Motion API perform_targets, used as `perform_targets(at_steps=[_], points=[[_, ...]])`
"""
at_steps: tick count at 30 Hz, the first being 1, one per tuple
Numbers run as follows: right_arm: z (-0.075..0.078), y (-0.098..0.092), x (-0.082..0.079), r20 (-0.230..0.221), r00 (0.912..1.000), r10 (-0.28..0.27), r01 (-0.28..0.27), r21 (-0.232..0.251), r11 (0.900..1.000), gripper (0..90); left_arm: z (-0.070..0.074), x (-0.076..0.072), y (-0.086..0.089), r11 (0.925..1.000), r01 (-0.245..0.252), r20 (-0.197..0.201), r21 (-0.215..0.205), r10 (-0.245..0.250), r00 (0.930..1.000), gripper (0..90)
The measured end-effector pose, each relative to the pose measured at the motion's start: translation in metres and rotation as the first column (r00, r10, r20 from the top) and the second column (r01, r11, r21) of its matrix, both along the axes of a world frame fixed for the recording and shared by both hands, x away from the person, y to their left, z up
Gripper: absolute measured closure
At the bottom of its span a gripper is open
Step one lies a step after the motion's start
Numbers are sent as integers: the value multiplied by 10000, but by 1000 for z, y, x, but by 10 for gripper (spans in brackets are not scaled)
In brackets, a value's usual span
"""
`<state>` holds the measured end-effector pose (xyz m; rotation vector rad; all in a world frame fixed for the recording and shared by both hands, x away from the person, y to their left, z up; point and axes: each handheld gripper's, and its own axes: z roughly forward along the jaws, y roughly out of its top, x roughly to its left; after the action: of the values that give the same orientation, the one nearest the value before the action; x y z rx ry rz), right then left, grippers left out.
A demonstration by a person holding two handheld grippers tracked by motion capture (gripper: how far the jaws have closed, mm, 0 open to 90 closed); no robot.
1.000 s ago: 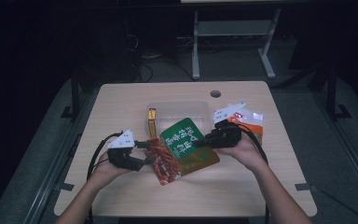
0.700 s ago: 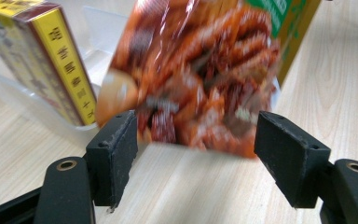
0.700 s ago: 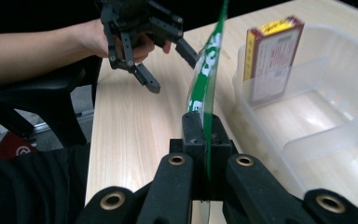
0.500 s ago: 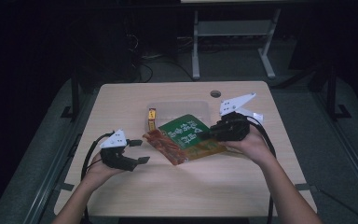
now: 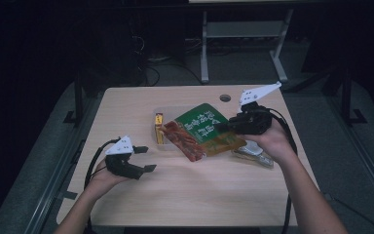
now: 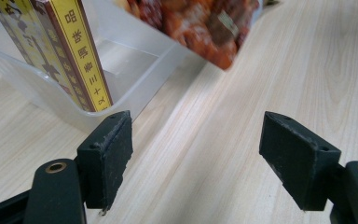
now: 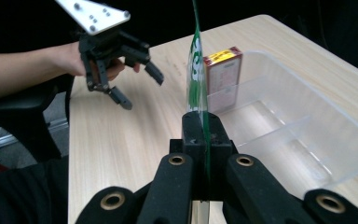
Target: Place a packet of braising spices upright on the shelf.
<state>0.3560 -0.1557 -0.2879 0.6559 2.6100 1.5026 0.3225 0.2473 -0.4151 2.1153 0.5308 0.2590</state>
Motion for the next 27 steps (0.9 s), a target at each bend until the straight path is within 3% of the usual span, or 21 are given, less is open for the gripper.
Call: perform_targets(at_steps=[1, 11, 15, 27], points=[[2, -1, 1, -7, 9999, -118, 118, 25, 9999, 900, 0, 1, 1, 9998, 76, 62, 180, -78, 10000, 242], [23, 4, 15, -118, 9936, -1128, 1127, -65, 9936, 900, -3, 2, -2, 9990, 155, 63, 410, -158, 9999, 183], [28, 9, 25, -165, 9882, -1520, 1517, -201, 9882, 900, -5, 1, -4, 9989, 184, -107, 429, -180, 9998, 175], [38, 29, 49, -347, 9793, -1995, 1981, -387, 9794, 900, -8, 1, -7, 9976, 313, -169, 615, -303, 9994, 170]])
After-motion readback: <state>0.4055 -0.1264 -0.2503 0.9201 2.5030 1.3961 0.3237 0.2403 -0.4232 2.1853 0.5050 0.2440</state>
